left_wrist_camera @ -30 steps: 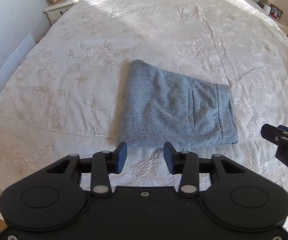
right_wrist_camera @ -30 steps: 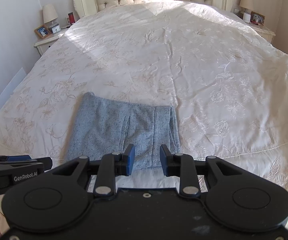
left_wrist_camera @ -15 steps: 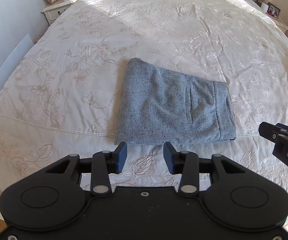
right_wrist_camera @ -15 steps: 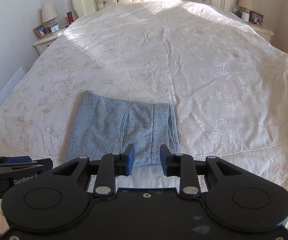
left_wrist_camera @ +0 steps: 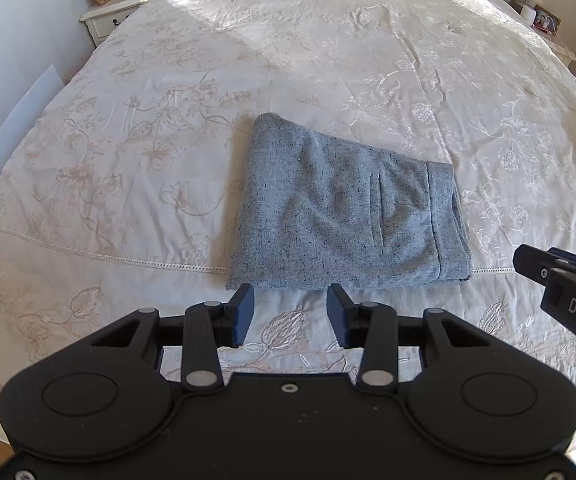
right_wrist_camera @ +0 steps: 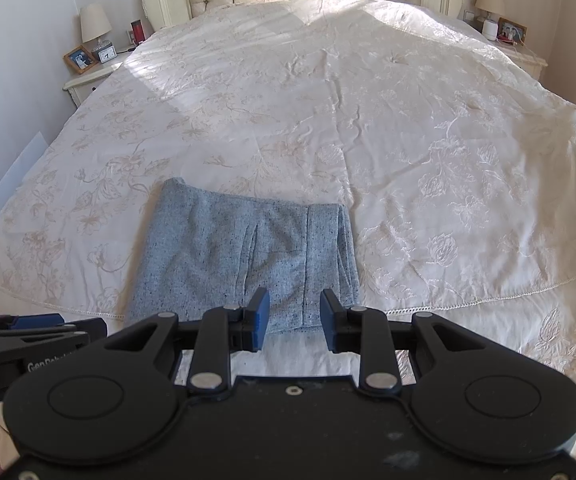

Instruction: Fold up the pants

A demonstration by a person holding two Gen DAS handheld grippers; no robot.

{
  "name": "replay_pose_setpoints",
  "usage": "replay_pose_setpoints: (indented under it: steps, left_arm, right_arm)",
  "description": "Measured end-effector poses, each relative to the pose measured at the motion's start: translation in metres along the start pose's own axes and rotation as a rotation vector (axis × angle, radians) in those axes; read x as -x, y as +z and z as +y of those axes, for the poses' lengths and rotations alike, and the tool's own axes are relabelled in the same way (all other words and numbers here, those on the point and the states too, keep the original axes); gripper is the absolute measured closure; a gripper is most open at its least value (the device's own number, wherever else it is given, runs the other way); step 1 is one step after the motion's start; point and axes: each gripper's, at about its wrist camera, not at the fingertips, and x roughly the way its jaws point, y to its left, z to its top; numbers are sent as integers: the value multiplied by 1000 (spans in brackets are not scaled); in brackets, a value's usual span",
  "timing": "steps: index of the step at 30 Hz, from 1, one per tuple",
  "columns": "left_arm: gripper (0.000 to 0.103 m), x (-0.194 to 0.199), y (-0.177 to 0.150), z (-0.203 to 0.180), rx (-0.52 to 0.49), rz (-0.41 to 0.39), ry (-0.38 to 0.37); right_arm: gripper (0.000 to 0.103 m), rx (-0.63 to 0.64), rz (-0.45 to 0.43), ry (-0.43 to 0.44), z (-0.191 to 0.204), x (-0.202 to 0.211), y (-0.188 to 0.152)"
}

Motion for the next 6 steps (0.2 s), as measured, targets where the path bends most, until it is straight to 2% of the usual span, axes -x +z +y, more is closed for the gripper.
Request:
replay_pose_setpoints:
  steps: [6]
  left_arm:
    - [53, -3, 0, 2, -10, -3, 3]
  right_arm:
    - [73, -1, 8, -2, 4, -4, 0]
